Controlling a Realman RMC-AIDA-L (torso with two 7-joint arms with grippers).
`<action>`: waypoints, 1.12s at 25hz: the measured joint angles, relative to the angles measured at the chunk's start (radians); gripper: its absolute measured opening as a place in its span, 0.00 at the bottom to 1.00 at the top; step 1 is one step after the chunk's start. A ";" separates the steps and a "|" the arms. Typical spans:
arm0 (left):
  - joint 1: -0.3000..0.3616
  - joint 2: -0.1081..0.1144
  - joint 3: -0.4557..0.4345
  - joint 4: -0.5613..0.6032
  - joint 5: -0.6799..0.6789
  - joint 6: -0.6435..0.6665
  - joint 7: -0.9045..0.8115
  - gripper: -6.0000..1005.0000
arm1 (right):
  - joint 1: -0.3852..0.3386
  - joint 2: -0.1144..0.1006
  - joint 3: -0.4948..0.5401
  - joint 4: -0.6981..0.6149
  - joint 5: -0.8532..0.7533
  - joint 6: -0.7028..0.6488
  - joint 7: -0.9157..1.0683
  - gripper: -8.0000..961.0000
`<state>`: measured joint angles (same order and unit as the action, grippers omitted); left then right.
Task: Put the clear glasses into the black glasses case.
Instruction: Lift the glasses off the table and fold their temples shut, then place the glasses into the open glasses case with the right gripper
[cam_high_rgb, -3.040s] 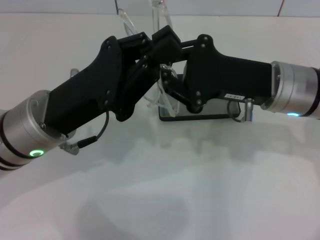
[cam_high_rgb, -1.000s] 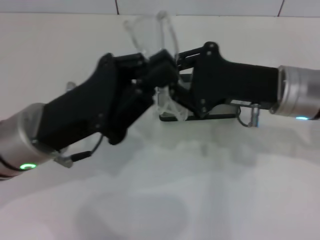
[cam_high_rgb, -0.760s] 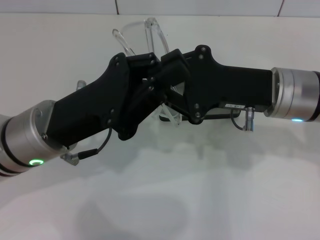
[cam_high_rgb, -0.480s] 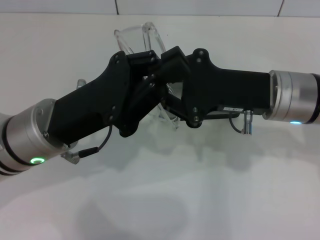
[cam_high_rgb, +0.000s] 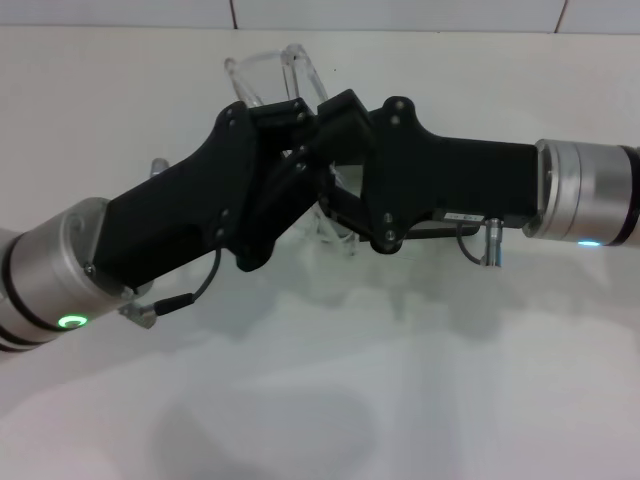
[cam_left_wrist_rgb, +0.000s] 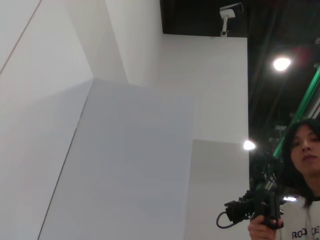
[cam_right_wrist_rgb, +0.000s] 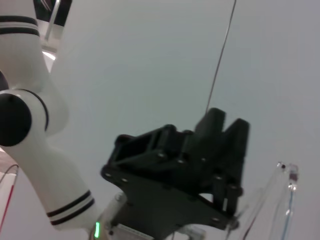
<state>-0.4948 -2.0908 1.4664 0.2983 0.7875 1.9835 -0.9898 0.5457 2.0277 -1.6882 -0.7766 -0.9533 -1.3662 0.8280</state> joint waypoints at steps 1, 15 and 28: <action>0.003 0.002 0.000 0.002 0.000 0.001 -0.001 0.10 | -0.004 -0.003 0.003 -0.006 -0.004 0.008 0.003 0.13; 0.179 0.143 -0.003 0.047 -0.137 0.020 -0.008 0.10 | -0.229 -0.006 0.067 -0.776 -0.929 0.107 0.667 0.13; 0.225 0.145 -0.062 0.040 -0.176 0.034 0.000 0.10 | -0.149 -0.002 -0.231 -1.118 -1.720 0.056 1.179 0.13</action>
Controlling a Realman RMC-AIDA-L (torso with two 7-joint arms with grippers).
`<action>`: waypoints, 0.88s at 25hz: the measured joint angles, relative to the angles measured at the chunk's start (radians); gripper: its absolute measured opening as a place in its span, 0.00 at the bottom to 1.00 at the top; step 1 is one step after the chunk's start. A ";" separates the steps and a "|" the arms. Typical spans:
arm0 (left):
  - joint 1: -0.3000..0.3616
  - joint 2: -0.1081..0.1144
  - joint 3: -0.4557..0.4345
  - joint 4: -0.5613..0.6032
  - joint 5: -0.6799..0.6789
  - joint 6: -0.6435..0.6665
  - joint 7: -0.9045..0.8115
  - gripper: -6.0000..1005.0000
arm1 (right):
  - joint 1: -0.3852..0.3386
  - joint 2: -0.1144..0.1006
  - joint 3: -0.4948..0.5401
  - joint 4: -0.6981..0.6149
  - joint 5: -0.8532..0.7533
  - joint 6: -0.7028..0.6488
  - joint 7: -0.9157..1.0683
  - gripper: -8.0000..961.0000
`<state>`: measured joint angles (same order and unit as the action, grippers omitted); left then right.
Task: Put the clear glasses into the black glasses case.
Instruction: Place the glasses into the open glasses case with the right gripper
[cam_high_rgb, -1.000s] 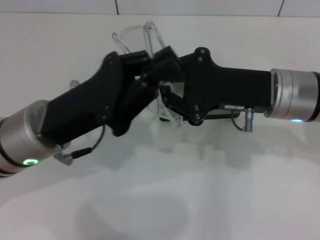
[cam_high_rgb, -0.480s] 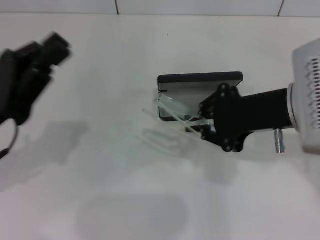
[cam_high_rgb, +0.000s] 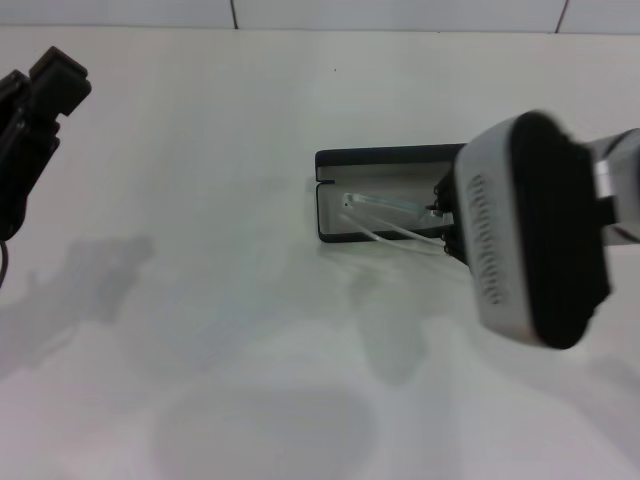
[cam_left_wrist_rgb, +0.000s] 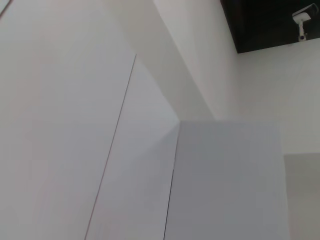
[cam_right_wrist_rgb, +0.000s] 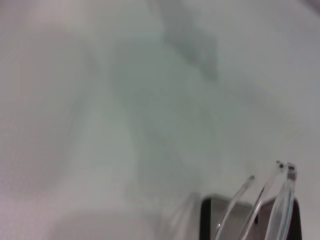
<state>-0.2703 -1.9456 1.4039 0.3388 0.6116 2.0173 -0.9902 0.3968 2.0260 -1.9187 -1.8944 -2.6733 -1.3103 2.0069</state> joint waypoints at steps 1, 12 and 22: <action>-0.003 -0.001 0.000 -0.001 0.000 0.000 0.001 0.10 | 0.010 0.001 -0.037 0.010 -0.058 0.007 0.020 0.13; -0.005 -0.009 -0.003 -0.003 -0.001 -0.003 0.003 0.10 | 0.063 0.002 -0.186 0.154 -0.268 0.180 0.065 0.13; -0.002 -0.017 -0.003 -0.003 -0.001 -0.005 0.007 0.10 | 0.084 0.002 -0.233 0.316 -0.308 0.358 0.071 0.13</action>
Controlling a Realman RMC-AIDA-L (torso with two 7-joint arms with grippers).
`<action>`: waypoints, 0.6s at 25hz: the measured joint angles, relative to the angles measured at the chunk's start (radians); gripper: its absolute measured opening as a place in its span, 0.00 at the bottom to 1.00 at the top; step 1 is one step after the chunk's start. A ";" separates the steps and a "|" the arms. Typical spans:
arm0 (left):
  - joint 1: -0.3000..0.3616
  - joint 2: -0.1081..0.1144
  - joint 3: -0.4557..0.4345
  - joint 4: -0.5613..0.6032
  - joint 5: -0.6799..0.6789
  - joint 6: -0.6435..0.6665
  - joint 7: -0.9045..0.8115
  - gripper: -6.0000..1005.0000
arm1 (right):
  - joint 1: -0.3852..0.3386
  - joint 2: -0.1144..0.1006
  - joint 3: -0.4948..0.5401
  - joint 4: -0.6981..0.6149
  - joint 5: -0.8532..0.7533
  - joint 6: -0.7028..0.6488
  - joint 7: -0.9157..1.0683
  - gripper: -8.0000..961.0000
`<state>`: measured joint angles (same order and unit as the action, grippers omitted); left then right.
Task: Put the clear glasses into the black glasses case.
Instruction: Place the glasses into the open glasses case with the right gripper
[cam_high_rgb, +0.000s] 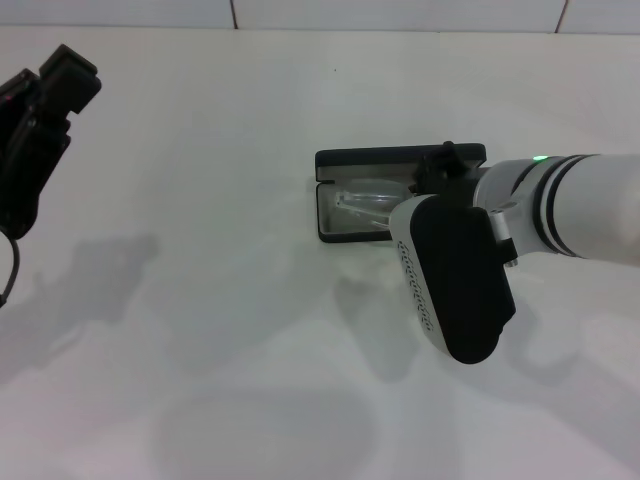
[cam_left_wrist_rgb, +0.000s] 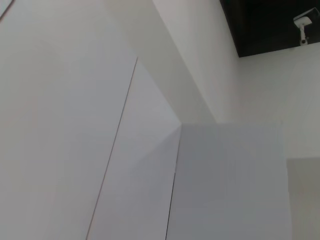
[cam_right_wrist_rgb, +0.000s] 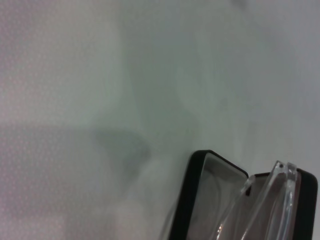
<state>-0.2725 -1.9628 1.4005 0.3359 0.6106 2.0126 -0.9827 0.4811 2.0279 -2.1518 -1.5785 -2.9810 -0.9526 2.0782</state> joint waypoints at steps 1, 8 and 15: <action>0.001 -0.002 0.000 0.000 0.000 0.000 0.000 0.10 | 0.001 0.000 -0.001 0.009 -0.001 0.013 0.000 0.13; 0.002 -0.008 0.001 0.000 0.001 0.001 0.000 0.10 | 0.002 0.000 -0.003 0.067 -0.002 0.086 0.001 0.13; 0.004 -0.009 0.003 0.000 0.001 0.002 -0.001 0.10 | 0.004 0.000 -0.015 0.136 -0.003 0.165 0.002 0.13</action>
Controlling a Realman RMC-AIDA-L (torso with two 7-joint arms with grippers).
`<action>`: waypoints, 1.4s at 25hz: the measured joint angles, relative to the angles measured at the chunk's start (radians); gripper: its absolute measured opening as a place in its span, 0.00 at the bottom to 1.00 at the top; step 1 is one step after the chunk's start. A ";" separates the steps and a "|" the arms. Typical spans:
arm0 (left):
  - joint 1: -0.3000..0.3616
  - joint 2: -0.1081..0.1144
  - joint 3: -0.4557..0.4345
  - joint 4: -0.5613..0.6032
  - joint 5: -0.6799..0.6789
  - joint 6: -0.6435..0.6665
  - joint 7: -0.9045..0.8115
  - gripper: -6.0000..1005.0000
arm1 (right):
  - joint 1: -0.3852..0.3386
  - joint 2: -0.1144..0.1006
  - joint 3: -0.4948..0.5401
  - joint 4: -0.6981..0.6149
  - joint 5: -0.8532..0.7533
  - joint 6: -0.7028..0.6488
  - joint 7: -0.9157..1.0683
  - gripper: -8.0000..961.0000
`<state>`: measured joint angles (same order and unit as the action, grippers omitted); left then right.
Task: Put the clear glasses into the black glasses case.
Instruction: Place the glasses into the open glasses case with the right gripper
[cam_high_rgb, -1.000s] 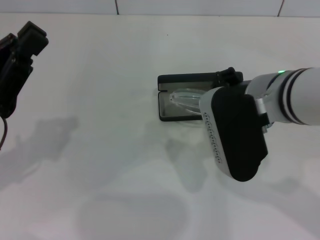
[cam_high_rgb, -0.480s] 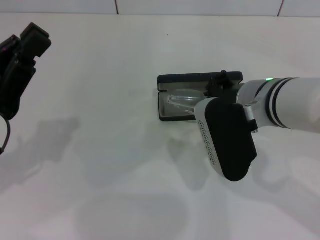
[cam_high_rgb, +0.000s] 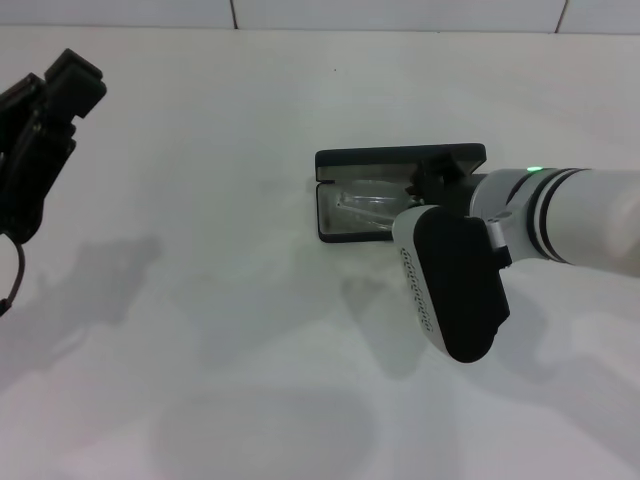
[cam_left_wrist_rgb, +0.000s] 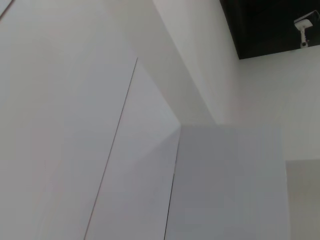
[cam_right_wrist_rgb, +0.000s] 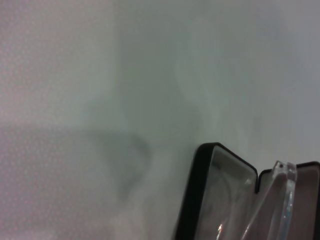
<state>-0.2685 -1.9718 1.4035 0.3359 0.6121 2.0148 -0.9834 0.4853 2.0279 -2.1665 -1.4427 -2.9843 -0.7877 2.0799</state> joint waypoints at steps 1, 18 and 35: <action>0.000 0.000 0.000 0.000 0.000 0.000 0.000 0.10 | 0.001 0.000 0.000 0.006 0.000 0.008 0.000 0.13; -0.002 -0.002 -0.003 -0.002 0.000 0.001 0.000 0.10 | 0.021 0.000 -0.001 0.091 -0.001 0.107 -0.011 0.13; -0.006 -0.002 -0.003 -0.002 -0.007 0.001 0.000 0.10 | 0.049 0.000 -0.018 0.148 -0.002 0.148 -0.041 0.13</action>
<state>-0.2746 -1.9742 1.4004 0.3344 0.6053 2.0155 -0.9834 0.5338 2.0278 -2.1841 -1.2946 -2.9868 -0.6400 2.0391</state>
